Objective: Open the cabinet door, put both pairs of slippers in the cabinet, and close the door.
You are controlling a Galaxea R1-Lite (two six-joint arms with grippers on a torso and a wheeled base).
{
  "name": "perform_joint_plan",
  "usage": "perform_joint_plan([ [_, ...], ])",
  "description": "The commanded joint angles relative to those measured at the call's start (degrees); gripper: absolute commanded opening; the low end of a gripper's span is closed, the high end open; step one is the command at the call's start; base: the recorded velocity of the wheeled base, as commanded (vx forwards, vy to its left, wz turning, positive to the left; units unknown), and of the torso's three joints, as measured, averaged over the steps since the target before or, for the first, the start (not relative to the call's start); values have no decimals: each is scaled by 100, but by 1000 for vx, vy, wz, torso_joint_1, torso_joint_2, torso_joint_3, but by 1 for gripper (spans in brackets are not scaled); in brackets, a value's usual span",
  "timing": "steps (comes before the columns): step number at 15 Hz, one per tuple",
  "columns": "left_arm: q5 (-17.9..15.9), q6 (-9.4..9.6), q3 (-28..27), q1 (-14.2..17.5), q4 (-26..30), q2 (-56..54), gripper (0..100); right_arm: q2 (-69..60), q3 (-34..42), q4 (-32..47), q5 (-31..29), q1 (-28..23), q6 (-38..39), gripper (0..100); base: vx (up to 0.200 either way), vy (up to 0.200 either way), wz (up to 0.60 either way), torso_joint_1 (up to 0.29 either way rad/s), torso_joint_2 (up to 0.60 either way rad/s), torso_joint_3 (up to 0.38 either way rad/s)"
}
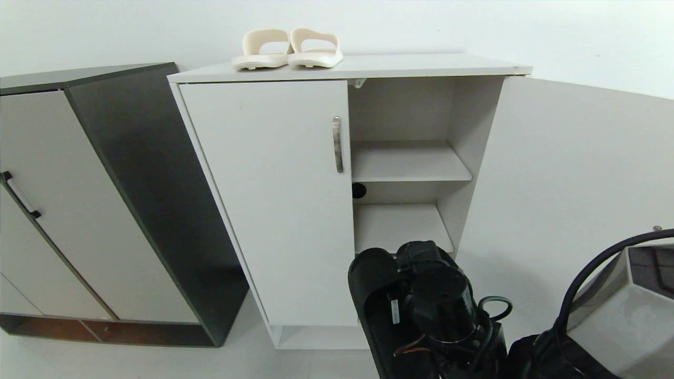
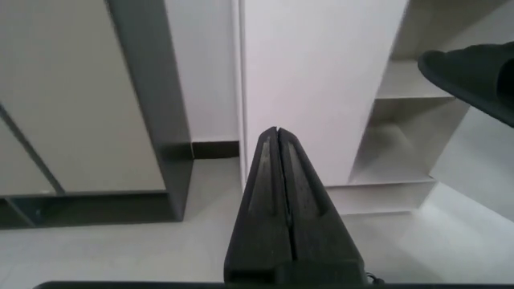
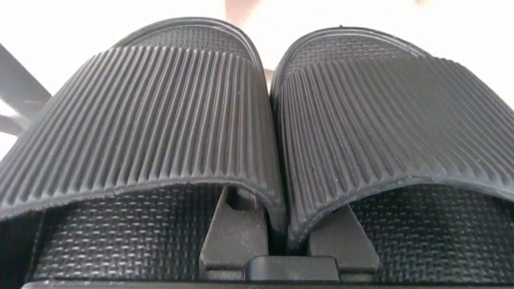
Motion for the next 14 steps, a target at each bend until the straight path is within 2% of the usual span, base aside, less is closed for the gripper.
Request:
perform_joint_plan([
  [1, -1, -1, 0, -8, 1, 16, 0, 52, -71, 101, 13, 12, 84, 0, 0, 0, 0, 0, 0, 0],
  [4, -1, 95, 0, 1, 1, 16, 0, 87, -335, 427, -5, 29, 313, 0, 0, 0, 0, 0, 0, 0],
  [14, -10, 60, 0, -8, 1, 16, 0, 342, -642, 725, -5, -402, 489, 0, 0, 0, 0, 0, 0, 0],
])
